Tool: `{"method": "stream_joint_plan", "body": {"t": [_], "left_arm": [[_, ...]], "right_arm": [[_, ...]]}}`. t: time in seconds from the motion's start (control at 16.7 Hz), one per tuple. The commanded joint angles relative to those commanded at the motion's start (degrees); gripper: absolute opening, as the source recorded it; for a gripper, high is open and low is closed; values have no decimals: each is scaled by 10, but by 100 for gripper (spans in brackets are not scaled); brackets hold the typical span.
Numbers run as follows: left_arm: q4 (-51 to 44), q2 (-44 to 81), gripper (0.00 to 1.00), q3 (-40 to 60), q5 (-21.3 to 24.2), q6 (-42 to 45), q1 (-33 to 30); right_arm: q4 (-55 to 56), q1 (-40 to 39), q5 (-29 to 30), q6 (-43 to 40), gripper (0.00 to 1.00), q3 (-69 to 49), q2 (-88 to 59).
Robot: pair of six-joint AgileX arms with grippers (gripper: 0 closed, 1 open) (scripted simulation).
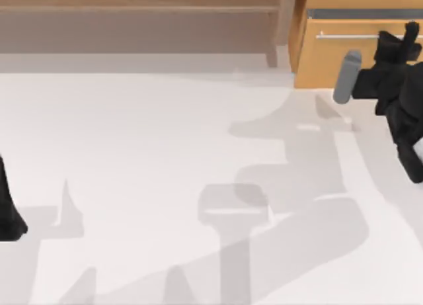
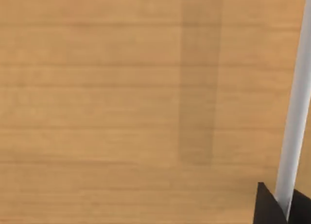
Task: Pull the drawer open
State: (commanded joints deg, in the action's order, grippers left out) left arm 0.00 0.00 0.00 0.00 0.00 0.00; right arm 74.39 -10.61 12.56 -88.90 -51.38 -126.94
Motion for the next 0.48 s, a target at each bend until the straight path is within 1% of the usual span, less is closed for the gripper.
{"method": "stream_joint_plan", "body": {"t": [0.18, 0.48], "left_arm": [[0, 0, 100, 0, 0, 0, 0], [0, 0, 100, 0, 0, 0, 0]], "right_arm": [[36, -7, 5, -2, 0, 61, 23], [44, -8, 8, -1, 0, 68, 30]]}}
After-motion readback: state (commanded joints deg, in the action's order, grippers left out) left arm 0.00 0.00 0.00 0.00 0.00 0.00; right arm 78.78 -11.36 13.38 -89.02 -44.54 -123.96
